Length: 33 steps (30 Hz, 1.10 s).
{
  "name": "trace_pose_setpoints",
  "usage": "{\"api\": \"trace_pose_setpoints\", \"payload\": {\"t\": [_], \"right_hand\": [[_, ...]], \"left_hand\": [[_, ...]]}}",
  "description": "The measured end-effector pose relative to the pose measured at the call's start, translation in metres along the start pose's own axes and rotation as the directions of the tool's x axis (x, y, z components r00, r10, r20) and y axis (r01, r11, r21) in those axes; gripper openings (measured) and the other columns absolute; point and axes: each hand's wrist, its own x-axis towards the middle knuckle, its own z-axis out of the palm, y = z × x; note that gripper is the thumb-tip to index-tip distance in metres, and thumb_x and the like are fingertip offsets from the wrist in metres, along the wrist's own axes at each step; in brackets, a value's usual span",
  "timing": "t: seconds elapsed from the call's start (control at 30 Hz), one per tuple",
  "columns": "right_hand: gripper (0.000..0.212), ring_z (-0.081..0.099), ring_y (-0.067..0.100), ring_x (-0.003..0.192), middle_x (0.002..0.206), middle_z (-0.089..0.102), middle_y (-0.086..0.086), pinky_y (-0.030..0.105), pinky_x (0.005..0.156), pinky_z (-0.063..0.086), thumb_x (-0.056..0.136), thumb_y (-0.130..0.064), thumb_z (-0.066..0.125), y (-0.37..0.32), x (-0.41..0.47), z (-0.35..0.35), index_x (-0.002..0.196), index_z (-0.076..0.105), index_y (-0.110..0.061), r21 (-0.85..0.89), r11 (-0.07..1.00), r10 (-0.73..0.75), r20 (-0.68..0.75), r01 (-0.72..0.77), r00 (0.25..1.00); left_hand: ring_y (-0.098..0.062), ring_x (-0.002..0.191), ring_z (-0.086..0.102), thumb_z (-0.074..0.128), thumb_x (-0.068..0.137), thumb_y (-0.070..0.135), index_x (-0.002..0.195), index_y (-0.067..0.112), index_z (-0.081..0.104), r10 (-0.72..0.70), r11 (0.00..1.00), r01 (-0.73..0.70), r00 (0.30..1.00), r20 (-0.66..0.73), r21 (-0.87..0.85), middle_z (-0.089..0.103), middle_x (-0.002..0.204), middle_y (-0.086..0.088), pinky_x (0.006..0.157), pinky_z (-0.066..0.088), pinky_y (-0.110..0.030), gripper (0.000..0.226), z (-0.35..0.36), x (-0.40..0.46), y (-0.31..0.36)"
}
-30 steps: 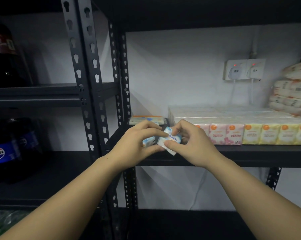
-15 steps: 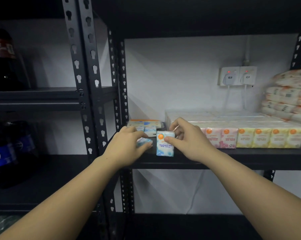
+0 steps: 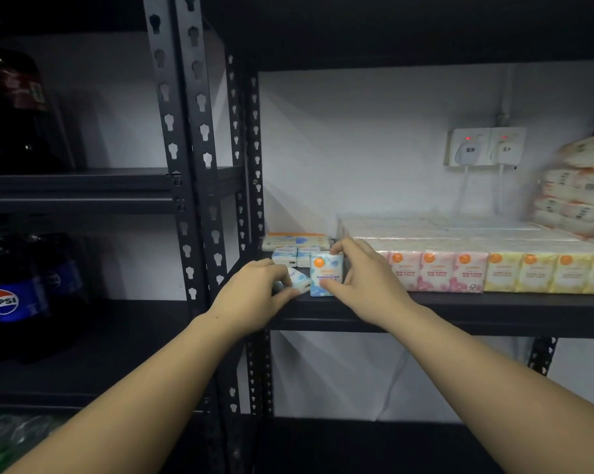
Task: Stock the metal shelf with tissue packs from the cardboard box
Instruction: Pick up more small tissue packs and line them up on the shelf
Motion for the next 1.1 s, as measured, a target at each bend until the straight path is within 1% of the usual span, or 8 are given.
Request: {"api": "trace_pose_setpoints", "payload": {"t": [0.1,0.2,0.27,0.5,0.67,0.83,1.0,1.1], "right_hand": [[0.064,0.057,0.012,0.101,0.135,0.039,-0.015,0.031,0.078,0.05,0.087,-0.048,0.076,-0.001,0.002,-0.003,0.14,0.048,-0.027,-0.192,0.98,-0.042,0.05,0.05,0.998],[0.077,0.056,0.015,0.118,0.142,0.037,-0.017,0.034,0.083,0.053,0.089,-0.057,0.068,-0.001,0.007,-0.006,0.155,0.037,-0.031,-0.285,0.955,-0.054,0.115,0.085,0.992],[0.075,0.056,0.017,0.12,0.143,0.038,-0.016,0.037,0.086,0.053,0.089,-0.062,0.065,-0.002,0.01,-0.008,0.154,0.037,-0.038,-0.317,0.943,-0.056,0.142,0.099,0.988],[0.062,0.052,0.02,0.13,0.151,0.041,-0.01,0.042,0.096,0.052,0.097,-0.059,0.053,-0.01,0.02,-0.006,0.154,0.039,-0.039,-0.433,0.895,-0.008,0.226,0.108,0.974],[0.046,0.051,0.02,0.13,0.145,0.054,-0.006,0.042,0.1,0.049,0.103,-0.054,0.046,-0.007,0.023,0.0,0.146,0.053,-0.039,-0.378,0.92,-0.001,0.273,0.108,0.962],[0.043,0.054,0.02,0.127,0.14,0.059,-0.004,0.042,0.103,0.048,0.099,-0.055,0.056,-0.001,0.021,0.009,0.136,0.064,-0.036,-0.264,0.963,0.016,0.253,0.053,0.967],[0.04,0.057,0.016,0.115,0.131,0.063,-0.003,0.031,0.088,0.045,0.099,-0.049,0.061,-0.002,0.019,0.013,0.136,0.065,-0.033,-0.225,0.973,0.003,0.2,0.043,0.98],[0.04,0.056,0.013,0.11,0.131,0.063,-0.005,0.029,0.089,0.047,0.099,-0.048,0.062,-0.004,0.019,0.015,0.135,0.066,-0.031,-0.197,0.979,-0.007,0.199,0.047,0.98]], "left_hand": [[-0.008,0.089,0.058,0.07,0.094,0.046,0.087,0.032,0.06,-0.034,0.999,0.034,0.999,0.005,-0.006,0.063,0.091,0.014,0.072,0.048,-0.029,0.018,-0.002,0.003,-0.003],[-0.004,0.097,0.062,0.069,0.095,0.042,0.11,0.035,0.066,-0.028,0.998,0.03,0.999,0.024,-0.056,0.066,0.107,0.018,0.083,0.054,-0.029,0.017,-0.002,0.004,-0.007],[-0.006,0.101,0.061,0.067,0.097,0.04,0.12,0.032,0.07,0.002,0.999,0.0,0.999,0.039,-0.043,0.064,0.111,0.016,0.089,0.053,-0.03,0.024,-0.002,0.004,-0.008],[-0.009,0.107,0.058,0.065,0.099,0.038,0.118,0.031,0.073,0.03,0.998,-0.027,0.998,0.055,-0.064,0.06,0.113,0.012,0.095,0.048,-0.027,0.022,-0.001,0.005,-0.015],[-0.006,0.113,0.057,0.058,0.101,0.026,0.119,0.03,0.07,0.02,0.997,-0.014,0.997,0.076,-0.081,0.064,0.121,0.015,0.094,0.043,-0.021,0.022,0.0,0.006,-0.021],[-0.007,0.106,0.06,0.064,0.099,0.038,0.113,0.032,0.071,0.031,0.996,-0.027,0.998,0.055,-0.082,0.067,0.114,0.014,0.093,0.049,-0.026,0.017,0.001,0.006,-0.022],[-0.007,0.104,0.06,0.065,0.098,0.039,0.11,0.033,0.071,0.022,0.996,-0.019,0.999,0.031,-0.086,0.067,0.112,0.015,0.09,0.049,-0.026,0.015,0.003,0.008,-0.023],[-0.008,0.107,0.06,0.065,0.099,0.037,0.113,0.031,0.071,0.023,0.998,-0.022,0.999,0.029,-0.061,0.068,0.117,0.013,0.087,0.044,-0.022,0.017,0.002,0.01,-0.024]]}}
